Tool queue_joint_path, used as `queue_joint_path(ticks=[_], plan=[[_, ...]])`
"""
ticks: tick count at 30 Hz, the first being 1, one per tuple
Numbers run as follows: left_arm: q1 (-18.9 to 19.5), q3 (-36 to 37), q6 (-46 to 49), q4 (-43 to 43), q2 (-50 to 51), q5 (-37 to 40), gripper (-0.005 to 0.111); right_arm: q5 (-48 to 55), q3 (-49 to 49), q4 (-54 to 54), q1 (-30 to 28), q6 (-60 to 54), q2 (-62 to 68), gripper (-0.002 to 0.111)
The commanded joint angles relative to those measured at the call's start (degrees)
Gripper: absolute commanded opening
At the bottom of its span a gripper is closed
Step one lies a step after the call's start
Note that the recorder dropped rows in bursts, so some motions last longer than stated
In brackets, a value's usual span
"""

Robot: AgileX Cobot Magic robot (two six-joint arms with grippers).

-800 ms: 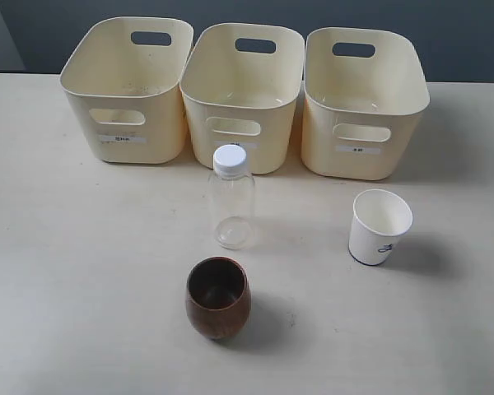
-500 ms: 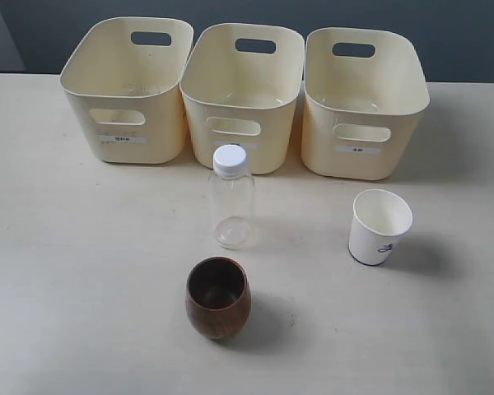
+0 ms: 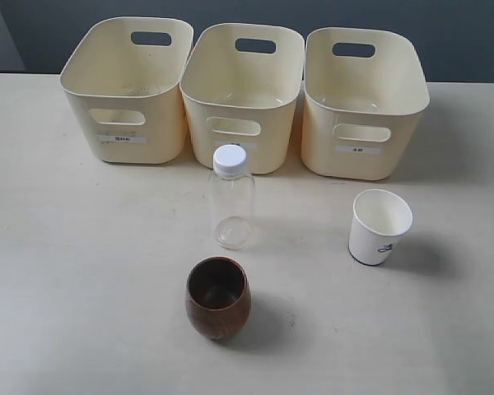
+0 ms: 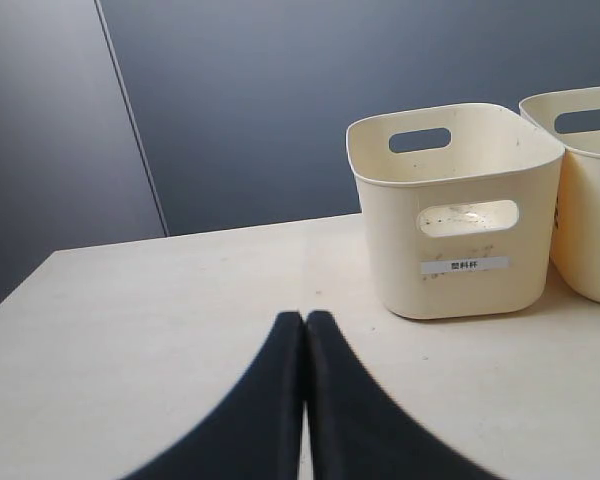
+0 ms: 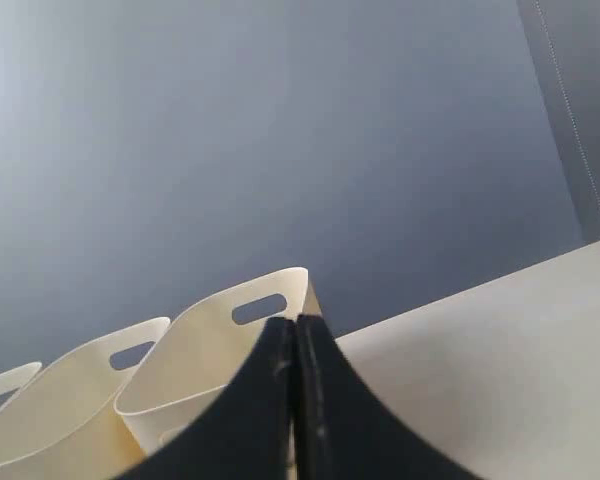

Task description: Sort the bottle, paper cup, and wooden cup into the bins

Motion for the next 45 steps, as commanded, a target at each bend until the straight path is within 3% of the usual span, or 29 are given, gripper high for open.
queue_joint_path(ticks=[1, 28, 31, 36, 41, 45], plan=[[0.03, 0.10, -0.08, 0.00, -0.28, -0.30, 0.000, -1.24, 0.06, 1.21, -0.31, 0.10, -0.30, -0.001], [0.03, 0.10, -0.08, 0.00, -0.28, -0.30, 0.000, -1.97, -2.16, 7.78, -0.31, 1.17, -0.30, -0.001], [0.03, 0.10, -0.08, 0.00, -0.28, -0.30, 0.000, -2.07, -6.13, 8.54, -0.31, 1.17, -0.30, -0.001], [0.03, 0.10, -0.08, 0.00, -0.28, -0.30, 0.000, -1.03, -20.98, 5.24, -0.31, 0.96, 4.83, -0.001], [0.03, 0.10, -0.08, 0.00, -0.28, -0.30, 0.000, 6.62, -37.61, -11.58, -0.31, 0.96, 19.56, -0.001], [0.03, 0.10, -0.08, 0.00, -0.28, -0.30, 0.000, 18.45, -50.21, -11.30, 2.45, -11.44, 30.32, -0.001]])
